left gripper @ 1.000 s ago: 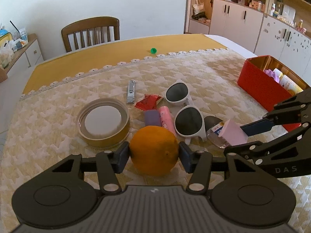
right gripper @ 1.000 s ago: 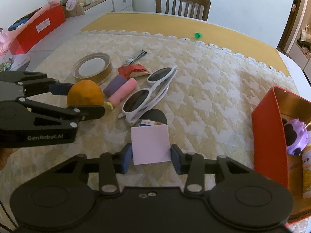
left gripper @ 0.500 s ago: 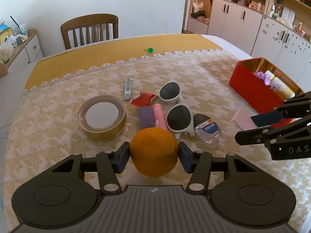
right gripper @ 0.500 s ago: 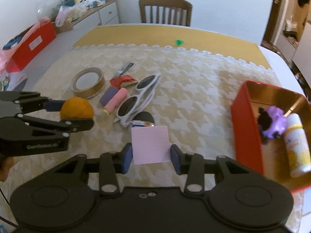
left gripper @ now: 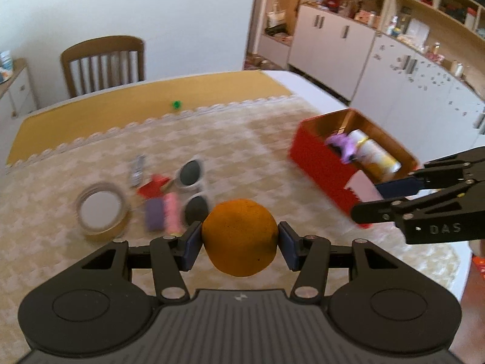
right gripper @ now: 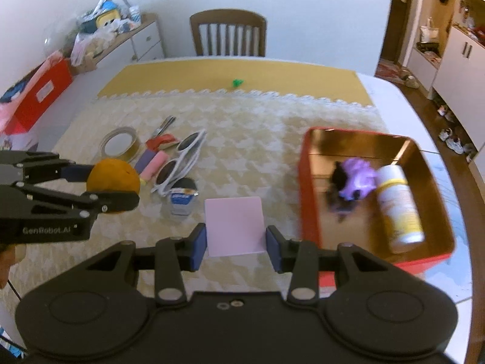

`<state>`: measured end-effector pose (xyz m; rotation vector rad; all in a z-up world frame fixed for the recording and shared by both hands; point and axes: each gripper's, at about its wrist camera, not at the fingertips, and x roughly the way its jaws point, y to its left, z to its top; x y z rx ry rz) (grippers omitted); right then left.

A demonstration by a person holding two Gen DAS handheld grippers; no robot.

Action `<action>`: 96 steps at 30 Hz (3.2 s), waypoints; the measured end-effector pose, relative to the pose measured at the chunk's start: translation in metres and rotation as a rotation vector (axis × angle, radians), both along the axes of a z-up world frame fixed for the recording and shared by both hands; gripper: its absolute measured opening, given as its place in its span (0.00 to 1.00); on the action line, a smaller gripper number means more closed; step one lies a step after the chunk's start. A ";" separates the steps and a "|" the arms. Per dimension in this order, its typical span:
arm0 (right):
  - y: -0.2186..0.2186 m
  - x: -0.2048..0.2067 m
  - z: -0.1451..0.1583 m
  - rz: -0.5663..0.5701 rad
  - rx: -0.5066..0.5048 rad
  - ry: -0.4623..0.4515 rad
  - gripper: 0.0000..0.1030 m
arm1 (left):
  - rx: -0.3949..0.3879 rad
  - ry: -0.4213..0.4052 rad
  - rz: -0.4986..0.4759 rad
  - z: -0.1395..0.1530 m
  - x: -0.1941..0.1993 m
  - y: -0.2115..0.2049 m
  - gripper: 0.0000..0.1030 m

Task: Organize rigid objects
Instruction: 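Carry the orange with the left tool while the right tool carries the note pad to the tin, then open the left tool to release the orange while the right tool releases the note pad in the tin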

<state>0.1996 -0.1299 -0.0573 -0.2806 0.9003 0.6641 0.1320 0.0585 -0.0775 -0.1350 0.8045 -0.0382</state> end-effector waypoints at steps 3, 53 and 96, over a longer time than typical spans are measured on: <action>-0.017 0.007 0.008 -0.024 0.012 -0.019 0.40 | -0.011 -0.015 -0.032 0.010 0.007 -0.019 0.52; -0.118 0.128 -0.055 0.132 -0.118 0.044 0.11 | 0.005 0.245 -0.037 -0.043 0.198 -0.175 0.51; -0.117 0.091 -0.011 0.007 -0.004 0.037 0.62 | 0.067 0.025 -0.069 0.007 0.130 -0.142 0.60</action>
